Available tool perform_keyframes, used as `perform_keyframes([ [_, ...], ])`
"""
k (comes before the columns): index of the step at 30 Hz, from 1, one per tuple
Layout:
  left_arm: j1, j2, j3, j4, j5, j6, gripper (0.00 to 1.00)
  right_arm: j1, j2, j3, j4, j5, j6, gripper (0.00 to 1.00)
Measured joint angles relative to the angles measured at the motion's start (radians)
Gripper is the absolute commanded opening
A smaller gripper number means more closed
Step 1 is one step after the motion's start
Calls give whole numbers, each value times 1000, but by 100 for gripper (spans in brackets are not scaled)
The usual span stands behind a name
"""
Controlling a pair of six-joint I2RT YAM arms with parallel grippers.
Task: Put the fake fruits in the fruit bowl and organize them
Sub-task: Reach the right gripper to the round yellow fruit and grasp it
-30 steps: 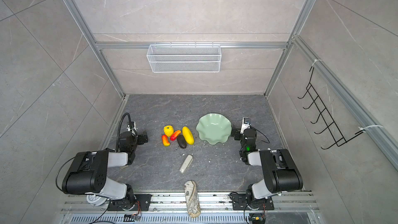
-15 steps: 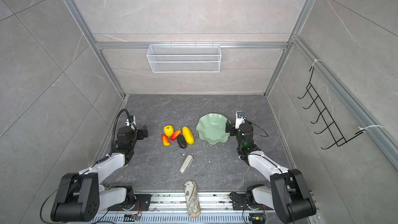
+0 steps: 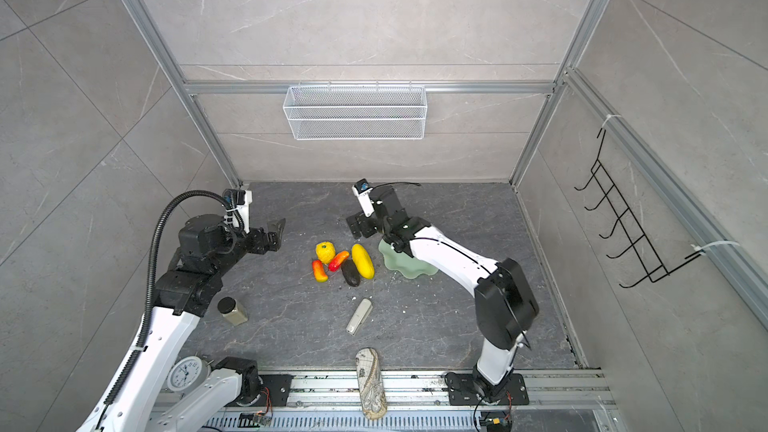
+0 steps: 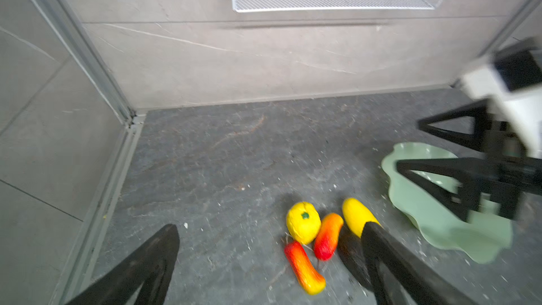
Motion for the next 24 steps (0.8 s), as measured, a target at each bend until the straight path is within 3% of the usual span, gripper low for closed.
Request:
perform_keyframes([
  [12,19,-64,-89,-178,254,106,100,141,378,408,-203,-98,60,100],
  [19,19,-85,-95,-180,279,116,100,154,522,522,-278,-67,126,99],
  [24,20,-88,-96,-180,283,117,100,153,583,586,-316,-31,152,88],
])
